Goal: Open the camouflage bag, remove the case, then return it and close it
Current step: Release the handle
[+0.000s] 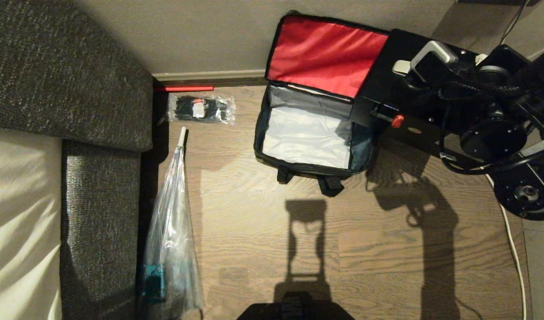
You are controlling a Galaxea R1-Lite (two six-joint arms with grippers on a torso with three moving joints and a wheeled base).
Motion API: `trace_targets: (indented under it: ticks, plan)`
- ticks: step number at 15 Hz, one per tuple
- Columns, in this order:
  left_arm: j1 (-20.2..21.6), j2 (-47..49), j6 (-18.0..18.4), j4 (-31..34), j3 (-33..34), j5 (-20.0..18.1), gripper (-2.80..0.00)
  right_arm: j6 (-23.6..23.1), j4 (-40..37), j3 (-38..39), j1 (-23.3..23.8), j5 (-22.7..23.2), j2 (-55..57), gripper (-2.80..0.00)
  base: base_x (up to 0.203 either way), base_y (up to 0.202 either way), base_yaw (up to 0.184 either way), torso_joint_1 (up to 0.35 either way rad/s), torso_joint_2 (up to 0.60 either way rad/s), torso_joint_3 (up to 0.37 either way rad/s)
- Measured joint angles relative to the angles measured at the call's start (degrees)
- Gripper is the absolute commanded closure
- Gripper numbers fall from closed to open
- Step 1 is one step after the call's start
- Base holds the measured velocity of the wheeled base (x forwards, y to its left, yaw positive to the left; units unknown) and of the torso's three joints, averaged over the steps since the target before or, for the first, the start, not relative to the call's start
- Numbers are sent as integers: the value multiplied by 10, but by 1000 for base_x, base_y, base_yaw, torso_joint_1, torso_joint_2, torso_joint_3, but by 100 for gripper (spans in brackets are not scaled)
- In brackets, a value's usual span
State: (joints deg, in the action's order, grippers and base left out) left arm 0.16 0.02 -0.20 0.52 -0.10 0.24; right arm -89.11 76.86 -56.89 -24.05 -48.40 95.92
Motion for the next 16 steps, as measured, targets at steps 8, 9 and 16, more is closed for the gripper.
trace_targets:
  ticks: [8,9,16]
  plan:
    - [0,0,0,0,0,0,0,2,-8,34,69,2,-42,0,0,0,0,0,0,0]
    - [0,0,0,0,0,0,0,5,-8,40,81,2,-44,0,0,0,0,0,0,0]
    - [0,0,0,0,0,0,0,43,-9,46,139,4,-5,0,0,0,0,0,0,0]
